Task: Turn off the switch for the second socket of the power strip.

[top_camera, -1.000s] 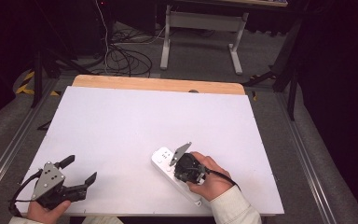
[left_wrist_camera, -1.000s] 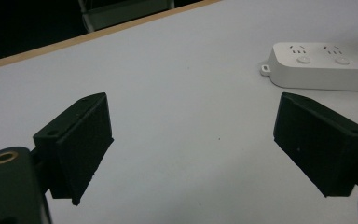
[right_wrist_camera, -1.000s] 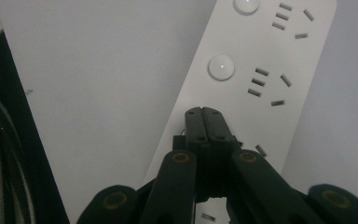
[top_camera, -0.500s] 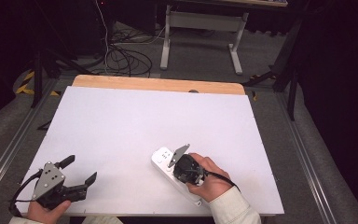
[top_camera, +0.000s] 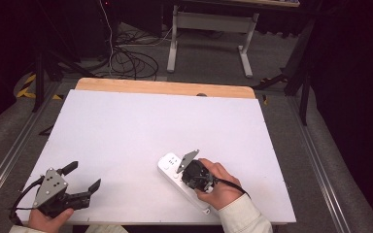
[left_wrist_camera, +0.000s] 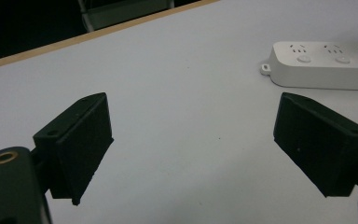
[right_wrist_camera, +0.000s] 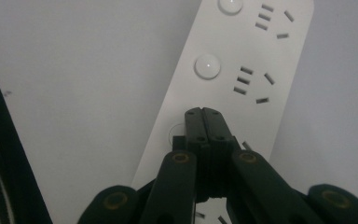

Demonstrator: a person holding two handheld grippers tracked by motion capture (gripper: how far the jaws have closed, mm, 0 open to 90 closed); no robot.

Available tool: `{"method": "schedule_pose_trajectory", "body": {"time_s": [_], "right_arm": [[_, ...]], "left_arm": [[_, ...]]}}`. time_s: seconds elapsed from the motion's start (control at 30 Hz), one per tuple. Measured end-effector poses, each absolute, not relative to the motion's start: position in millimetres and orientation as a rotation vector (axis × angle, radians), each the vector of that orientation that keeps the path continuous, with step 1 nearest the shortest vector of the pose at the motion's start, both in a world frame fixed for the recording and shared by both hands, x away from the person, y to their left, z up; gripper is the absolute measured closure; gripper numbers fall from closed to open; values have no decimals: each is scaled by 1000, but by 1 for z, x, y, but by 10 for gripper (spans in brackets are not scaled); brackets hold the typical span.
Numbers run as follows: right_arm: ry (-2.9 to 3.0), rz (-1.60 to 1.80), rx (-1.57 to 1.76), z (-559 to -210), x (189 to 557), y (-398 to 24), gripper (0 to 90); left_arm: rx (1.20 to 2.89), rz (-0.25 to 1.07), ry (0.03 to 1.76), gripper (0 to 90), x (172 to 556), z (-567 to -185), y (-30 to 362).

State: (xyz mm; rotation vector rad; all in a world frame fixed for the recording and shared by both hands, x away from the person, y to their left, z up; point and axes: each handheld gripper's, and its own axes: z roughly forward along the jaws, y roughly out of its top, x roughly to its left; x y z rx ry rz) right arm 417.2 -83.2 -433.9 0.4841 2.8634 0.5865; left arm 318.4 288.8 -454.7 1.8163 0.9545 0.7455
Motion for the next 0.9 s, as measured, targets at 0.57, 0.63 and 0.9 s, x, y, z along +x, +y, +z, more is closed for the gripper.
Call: {"method": "schedule_pose_trajectory", "body": {"time_s": [0.57,0.63,0.9], "right_arm": [[2798,867,447,-402,406,-95,900],[2789,878,450,-400,406,-97,900],[2764,918,460,-396,405,-99,900]], "left_arm": [[1814,746,951,121,318,-454,289],[1814,745,953,121,318,-454,289],[1813,743,954,121,319,-455,289]]}}
